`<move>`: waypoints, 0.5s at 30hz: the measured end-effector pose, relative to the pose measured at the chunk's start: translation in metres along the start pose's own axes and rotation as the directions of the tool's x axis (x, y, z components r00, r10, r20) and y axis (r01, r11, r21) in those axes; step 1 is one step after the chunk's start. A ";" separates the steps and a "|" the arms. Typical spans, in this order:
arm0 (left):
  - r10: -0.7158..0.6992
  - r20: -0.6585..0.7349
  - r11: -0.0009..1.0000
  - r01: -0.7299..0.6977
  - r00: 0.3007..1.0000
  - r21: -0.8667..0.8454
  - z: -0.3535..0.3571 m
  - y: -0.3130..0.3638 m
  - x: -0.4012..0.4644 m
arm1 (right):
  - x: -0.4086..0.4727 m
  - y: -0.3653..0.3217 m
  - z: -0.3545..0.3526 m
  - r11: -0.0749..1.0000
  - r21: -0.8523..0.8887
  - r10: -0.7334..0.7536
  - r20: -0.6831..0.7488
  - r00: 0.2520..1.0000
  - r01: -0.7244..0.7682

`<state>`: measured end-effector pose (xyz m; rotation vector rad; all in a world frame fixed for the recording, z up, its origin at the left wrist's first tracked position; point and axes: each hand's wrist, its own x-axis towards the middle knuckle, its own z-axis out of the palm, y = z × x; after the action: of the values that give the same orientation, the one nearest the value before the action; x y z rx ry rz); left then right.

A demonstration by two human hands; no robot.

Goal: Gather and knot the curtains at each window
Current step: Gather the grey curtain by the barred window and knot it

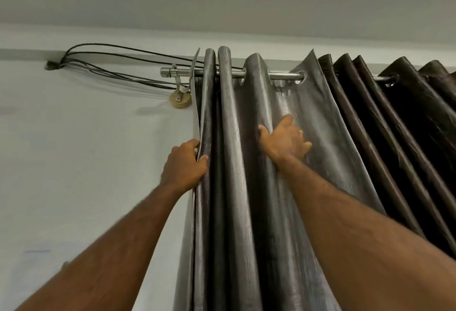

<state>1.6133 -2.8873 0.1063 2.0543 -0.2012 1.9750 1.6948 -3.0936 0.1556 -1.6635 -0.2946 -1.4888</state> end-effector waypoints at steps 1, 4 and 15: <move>0.000 0.006 1.000 0.000 1.000 -0.006 -0.002 -0.001 -0.001 | 0.002 0.004 -0.001 0.999 0.035 0.005 0.093 0.996 -0.008; 0.005 0.008 1.000 -0.005 1.000 0.005 -0.013 -0.005 -0.002 | -0.007 0.009 -0.001 0.999 0.032 -0.032 0.104 0.994 0.029; -0.019 -0.028 0.990 0.014 0.999 -0.139 -0.027 -0.005 0.009 | -0.014 -0.114 0.012 0.890 0.232 -0.454 0.356 0.817 0.394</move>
<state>1.5899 -2.8733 0.1156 1.9330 -0.3053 1.9230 1.6227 -3.0112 0.1936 -1.8509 -1.0427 -1.3744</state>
